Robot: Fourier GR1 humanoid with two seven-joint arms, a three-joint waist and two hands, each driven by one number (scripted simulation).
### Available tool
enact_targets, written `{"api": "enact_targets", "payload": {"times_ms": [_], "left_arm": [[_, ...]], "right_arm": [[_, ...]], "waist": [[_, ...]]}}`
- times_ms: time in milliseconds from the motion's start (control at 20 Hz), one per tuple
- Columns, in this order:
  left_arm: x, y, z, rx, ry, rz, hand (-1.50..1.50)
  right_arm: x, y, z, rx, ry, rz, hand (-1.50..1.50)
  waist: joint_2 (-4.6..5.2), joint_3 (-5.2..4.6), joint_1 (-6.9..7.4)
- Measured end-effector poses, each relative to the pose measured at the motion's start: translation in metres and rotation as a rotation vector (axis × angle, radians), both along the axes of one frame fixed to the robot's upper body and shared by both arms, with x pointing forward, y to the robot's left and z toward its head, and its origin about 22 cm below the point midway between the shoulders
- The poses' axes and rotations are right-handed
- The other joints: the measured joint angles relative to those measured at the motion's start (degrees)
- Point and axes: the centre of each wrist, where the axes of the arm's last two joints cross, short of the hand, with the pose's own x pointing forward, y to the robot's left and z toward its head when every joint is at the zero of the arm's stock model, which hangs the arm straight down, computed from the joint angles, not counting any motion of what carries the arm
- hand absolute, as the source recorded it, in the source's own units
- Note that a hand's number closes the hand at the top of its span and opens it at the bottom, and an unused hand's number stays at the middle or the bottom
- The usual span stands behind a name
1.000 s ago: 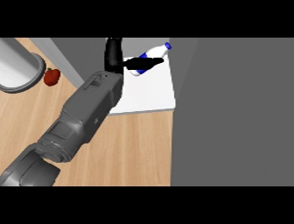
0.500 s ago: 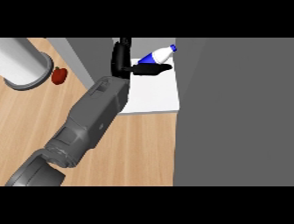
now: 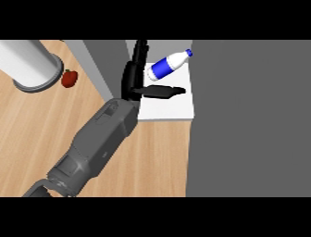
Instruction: Pick up the bottled water, place it into the cabinet and close the cabinet
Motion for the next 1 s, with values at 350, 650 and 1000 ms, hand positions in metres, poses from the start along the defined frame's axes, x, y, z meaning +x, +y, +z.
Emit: {"api": "enact_targets", "payload": {"times_ms": [350, 650, 1000], "left_arm": [[-0.040, -0.010, -0.015, -0.123, 0.005, -0.153, -1.50], [-0.077, -0.009, -0.013, -0.179, -0.024, -0.242, -1.50], [-0.126, 0.010, -0.017, -0.218, -0.010, -0.294, 1.50]], "right_arm": [[0.001, 0.007, 0.000, 0.021, 0.002, -0.020, -1.50], [0.000, 0.008, 0.002, 0.002, 0.010, -0.018, -1.50], [0.001, 0.008, 0.005, -0.068, 0.006, 0.106, 1.50]], "waist": [[-0.23, 0.00, 0.88], [-0.26, 0.02, 1.28], [-0.24, 0.03, 1.42]]}}
